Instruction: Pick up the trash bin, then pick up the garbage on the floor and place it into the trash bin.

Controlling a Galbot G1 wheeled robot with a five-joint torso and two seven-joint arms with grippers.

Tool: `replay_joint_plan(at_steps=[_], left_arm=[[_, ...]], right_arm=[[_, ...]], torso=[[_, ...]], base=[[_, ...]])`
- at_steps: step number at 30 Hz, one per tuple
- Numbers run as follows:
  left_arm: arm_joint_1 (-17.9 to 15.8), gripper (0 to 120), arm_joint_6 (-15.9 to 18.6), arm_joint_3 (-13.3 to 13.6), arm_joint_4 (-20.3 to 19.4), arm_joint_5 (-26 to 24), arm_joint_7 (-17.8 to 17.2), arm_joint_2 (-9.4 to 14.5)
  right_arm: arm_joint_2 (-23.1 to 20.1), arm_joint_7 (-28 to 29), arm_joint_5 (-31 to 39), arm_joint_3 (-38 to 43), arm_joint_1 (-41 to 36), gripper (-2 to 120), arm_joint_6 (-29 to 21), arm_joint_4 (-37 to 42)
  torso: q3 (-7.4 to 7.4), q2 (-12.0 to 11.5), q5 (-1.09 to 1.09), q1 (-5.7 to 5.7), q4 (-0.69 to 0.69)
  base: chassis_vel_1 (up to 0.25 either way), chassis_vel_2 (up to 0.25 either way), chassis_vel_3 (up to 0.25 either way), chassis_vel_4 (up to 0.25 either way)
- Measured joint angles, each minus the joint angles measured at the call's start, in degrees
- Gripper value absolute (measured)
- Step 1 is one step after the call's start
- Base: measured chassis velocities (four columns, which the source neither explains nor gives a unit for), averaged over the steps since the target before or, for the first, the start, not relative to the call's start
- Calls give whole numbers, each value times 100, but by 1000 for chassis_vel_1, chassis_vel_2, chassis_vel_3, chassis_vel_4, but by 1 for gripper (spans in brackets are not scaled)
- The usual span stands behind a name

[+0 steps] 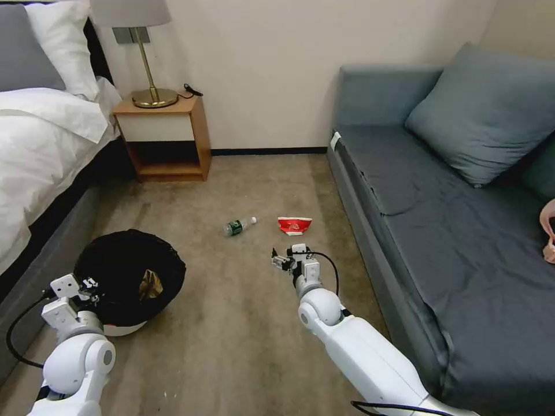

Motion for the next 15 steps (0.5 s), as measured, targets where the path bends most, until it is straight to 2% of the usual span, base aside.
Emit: replay_joint_plan(at_steps=[15], left_arm=[[-86,4,-31,31,87,194,29,12]], right_arm=[[55,-64,-71,-185,77,100,75,-150]], torso=[[0,0,0,0,0]], base=[[-112,110,113,-109]])
